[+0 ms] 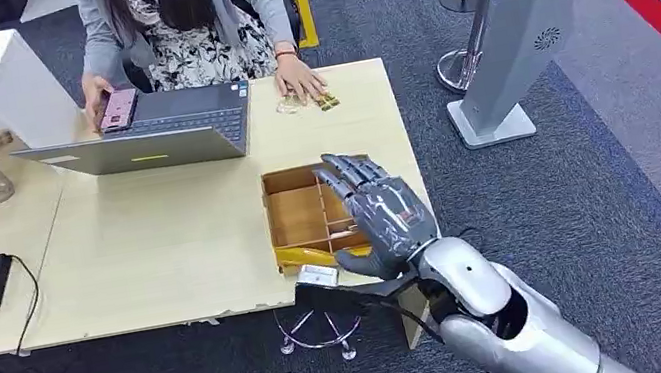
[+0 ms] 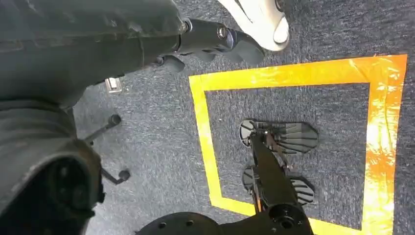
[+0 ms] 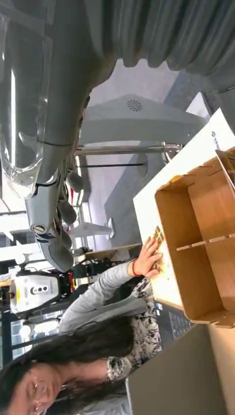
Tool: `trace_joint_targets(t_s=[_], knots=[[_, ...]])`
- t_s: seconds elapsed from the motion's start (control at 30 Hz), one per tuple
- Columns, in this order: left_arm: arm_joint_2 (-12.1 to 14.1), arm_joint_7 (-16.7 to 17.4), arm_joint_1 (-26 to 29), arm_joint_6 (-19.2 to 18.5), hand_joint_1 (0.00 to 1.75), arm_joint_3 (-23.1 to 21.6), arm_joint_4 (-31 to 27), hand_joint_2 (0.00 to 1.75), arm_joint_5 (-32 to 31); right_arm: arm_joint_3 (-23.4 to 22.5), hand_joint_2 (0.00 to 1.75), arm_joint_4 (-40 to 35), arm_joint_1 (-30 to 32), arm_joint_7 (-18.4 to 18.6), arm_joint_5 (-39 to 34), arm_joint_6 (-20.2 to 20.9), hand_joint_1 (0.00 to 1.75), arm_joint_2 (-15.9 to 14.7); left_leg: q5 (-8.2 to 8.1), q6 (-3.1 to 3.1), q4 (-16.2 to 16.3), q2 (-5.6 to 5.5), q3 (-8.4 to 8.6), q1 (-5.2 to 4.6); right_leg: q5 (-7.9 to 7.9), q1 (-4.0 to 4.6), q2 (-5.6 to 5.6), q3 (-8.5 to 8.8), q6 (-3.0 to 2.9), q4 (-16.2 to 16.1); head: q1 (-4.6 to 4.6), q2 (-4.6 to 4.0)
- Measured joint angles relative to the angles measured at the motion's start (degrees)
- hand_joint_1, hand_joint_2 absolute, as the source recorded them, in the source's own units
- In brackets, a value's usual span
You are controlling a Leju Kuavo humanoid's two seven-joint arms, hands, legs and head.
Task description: Pass the card to the sensor for recognition and then transmit it.
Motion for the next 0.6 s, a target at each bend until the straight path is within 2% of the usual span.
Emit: trace_joint_targets(t_s=[0.07, 0.33, 0.6], knots=[[0.0, 0.0, 0.0, -0.1, 0.00, 0.0, 0.0, 0.00, 0.4, 0.1, 1.75, 0.9, 0.0, 0.1, 0.6, -0.3, 0.00, 0.5, 0.00, 0.00, 0.0, 0.00, 0.00, 0.00, 0.00, 0.00, 0.00, 0.00, 0.00, 0.0, 0.00, 0.00], [-0.5, 4.3, 0.2, -0.5, 0.00, 1.5, 0.0, 0.00, 5.6, -0.2, 1.75, 3.9, -0.6, 1.5, 4.3, -2.2, 0.00, 0.8, 0.00, 0.00, 0.0, 0.00, 0.00, 0.00, 0.00, 0.00, -0.01, 0.00, 0.00, 0.0, 0.00, 0.00], [-0.7, 4.4, 0.2, -0.5, 0.00, 2.6, 0.0, 0.00, 5.9, -0.7, 1.75, 6.5, -0.9, 2.0, 7.4, -3.4, 0.00, 0.7, 0.00, 0.00, 0.0, 0.00, 0.00, 0.00, 0.00, 0.00, 0.00, -0.01, 0.00, 0.0, 0.00, 0.00]])
